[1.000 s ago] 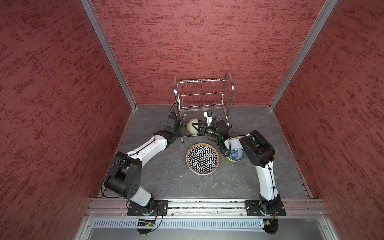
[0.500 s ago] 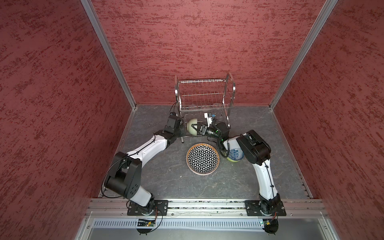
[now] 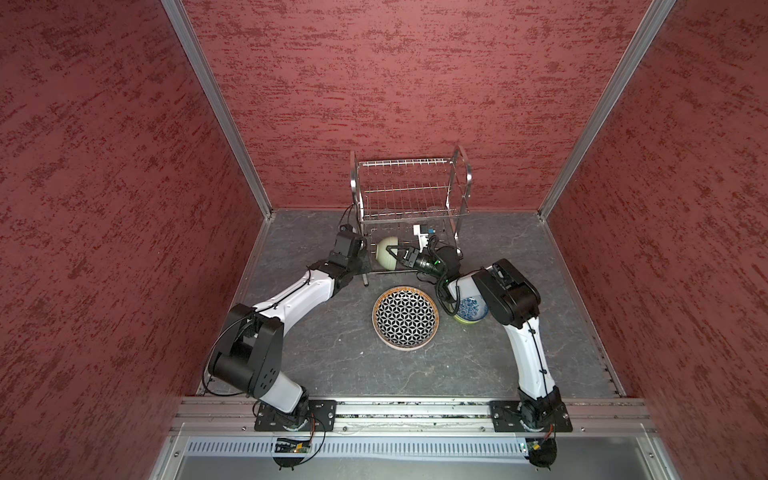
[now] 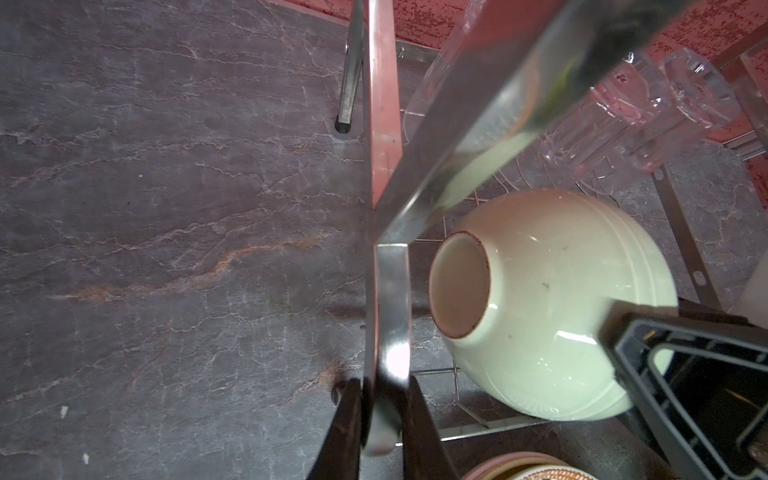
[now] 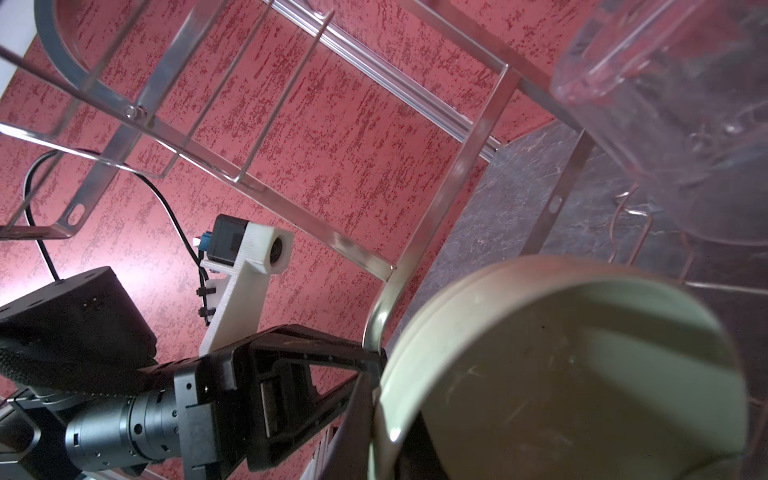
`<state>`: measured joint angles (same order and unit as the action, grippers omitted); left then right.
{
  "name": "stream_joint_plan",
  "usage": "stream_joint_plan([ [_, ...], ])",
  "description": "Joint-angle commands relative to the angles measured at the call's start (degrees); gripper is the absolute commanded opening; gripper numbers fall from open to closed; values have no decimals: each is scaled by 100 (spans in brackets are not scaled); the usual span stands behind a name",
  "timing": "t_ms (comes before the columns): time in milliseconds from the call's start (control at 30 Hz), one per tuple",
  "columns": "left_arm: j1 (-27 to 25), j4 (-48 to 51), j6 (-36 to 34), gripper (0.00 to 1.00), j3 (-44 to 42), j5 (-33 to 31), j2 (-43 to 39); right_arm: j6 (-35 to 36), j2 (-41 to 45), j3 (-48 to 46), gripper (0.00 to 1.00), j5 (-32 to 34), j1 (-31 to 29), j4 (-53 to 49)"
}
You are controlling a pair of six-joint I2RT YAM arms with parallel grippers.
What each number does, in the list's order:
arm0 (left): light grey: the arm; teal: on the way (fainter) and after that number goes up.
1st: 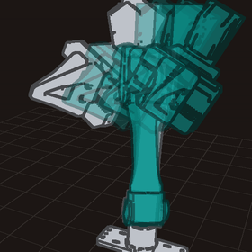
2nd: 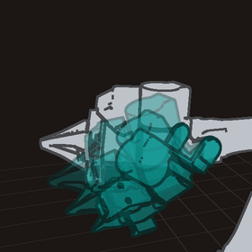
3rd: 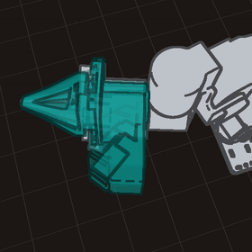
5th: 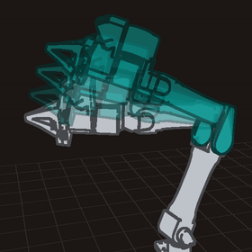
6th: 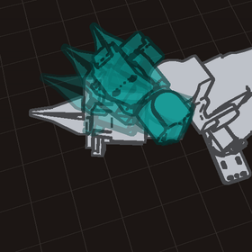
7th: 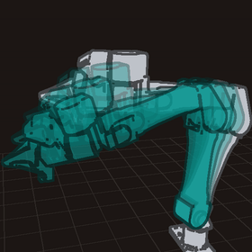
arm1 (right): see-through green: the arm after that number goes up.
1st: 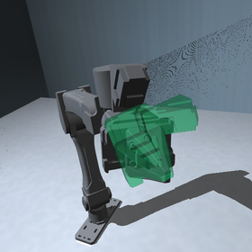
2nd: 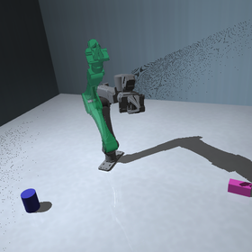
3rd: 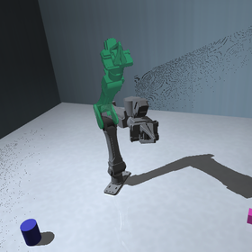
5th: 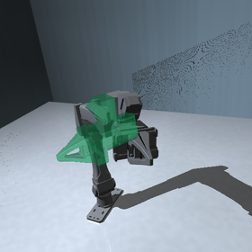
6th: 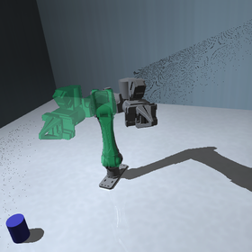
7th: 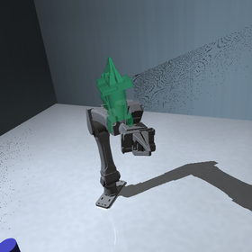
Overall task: Unload the mixed dishes from the dish rack
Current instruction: 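Pull the pale green bowl out of the rack toward the robot with the right gripper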
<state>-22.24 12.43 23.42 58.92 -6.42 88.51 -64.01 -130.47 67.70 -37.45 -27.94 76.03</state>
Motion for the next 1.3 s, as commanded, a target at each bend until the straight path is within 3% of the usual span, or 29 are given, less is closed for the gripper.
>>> stream_joint_plan([
  [0,128,-194,314,14,86,-156,44,-259,203,29,0,-13,116,1189],
  [733,201,-346,440,14,72,-37,215,-179,1228,-1118,0,-99,123,1245],
  [1267,71,-328,468,13,120,-104,246,-393,1112,-240,0,-224,101,1106],
])
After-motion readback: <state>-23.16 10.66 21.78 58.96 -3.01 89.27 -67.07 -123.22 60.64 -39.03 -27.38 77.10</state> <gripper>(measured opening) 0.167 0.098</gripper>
